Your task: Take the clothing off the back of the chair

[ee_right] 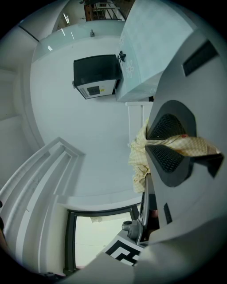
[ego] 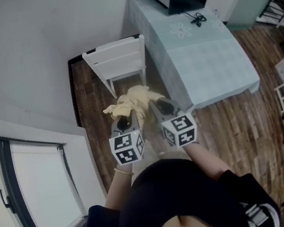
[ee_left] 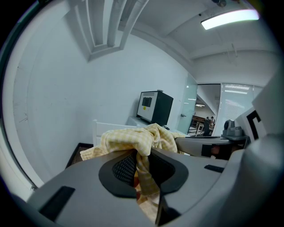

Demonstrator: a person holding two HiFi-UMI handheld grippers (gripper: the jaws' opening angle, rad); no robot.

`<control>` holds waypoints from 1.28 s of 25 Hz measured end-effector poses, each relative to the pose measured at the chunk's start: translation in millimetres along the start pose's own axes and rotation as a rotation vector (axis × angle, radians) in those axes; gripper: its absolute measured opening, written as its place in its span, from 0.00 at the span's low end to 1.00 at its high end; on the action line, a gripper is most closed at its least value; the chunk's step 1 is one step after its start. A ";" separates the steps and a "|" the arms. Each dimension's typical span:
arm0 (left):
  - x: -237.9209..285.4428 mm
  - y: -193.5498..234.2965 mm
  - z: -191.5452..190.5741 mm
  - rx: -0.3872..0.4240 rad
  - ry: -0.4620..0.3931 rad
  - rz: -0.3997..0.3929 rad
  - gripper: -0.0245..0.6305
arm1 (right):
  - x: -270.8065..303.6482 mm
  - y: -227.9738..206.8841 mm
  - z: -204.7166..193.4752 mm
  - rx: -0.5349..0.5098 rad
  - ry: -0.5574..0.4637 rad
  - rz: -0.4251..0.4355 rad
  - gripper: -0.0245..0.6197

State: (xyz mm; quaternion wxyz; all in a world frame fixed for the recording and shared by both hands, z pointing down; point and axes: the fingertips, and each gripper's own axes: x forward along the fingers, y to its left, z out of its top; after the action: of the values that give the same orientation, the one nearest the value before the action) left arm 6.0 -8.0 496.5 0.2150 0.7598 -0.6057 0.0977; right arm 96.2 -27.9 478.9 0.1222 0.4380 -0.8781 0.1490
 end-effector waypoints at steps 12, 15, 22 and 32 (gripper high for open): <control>-19.7 -11.8 -16.0 -0.006 0.005 0.001 0.12 | -25.2 9.1 -12.8 -0.005 0.006 0.009 0.11; -21.6 -13.4 -17.2 -0.004 0.003 0.001 0.12 | -27.8 9.4 -14.4 -0.005 0.008 0.011 0.11; -21.4 -17.7 -18.5 -0.003 0.004 -0.006 0.12 | -31.4 6.0 -17.3 -0.009 0.010 0.002 0.11; -24.7 -16.3 -13.7 0.000 -0.001 -0.009 0.12 | -32.3 9.9 -11.2 -0.003 -0.001 0.010 0.11</control>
State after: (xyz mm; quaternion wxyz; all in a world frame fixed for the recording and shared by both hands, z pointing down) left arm 17.1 22.6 495.2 0.2148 0.7626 -0.6025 0.0964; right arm 108.1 5.6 476.6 0.1218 0.4334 -0.8805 0.1483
